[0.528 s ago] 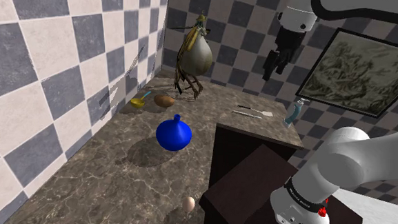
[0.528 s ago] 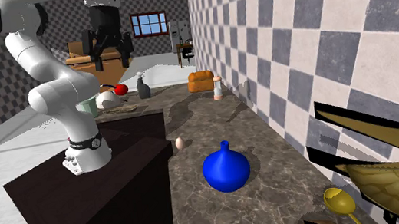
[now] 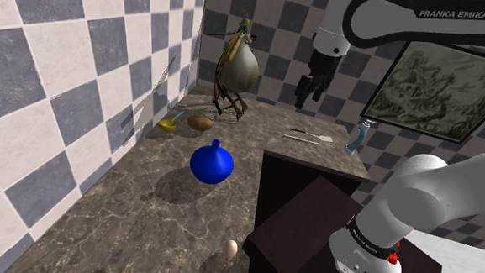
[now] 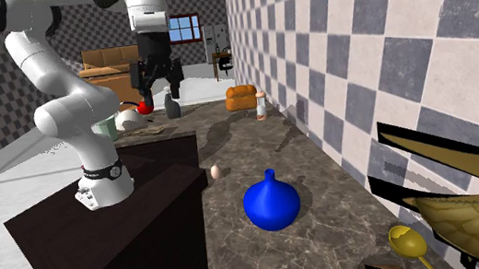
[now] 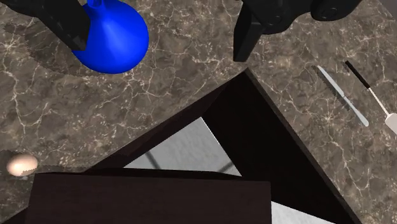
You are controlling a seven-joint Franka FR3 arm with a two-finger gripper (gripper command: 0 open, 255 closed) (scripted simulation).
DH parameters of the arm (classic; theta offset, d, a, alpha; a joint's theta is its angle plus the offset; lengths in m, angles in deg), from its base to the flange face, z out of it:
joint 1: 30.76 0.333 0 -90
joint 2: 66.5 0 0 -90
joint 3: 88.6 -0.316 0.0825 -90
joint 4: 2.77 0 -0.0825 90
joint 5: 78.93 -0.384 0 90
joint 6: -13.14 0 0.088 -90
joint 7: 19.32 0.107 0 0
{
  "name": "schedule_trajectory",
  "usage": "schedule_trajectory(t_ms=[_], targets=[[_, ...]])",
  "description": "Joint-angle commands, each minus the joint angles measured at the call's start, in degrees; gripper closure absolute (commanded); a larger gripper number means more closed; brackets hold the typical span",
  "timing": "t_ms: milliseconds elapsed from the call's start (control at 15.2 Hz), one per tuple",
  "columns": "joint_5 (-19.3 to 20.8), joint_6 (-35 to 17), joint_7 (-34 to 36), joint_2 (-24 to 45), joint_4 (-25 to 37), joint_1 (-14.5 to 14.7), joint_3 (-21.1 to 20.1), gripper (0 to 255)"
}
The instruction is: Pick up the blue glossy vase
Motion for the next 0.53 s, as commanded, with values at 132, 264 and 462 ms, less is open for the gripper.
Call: schedule_trajectory(t_ms=[132, 264, 462], targets=[[-1.18, -7.98, 1.73, 7.03, -0.41, 0.55, -1.07, 0], [-1.66, -11.62, 2.56, 10.61, -0.25, 0.83, -1.65, 0], [-2.19, -16.84, 3.78, 16.33, 0.59, 1.24, -2.51, 0]])
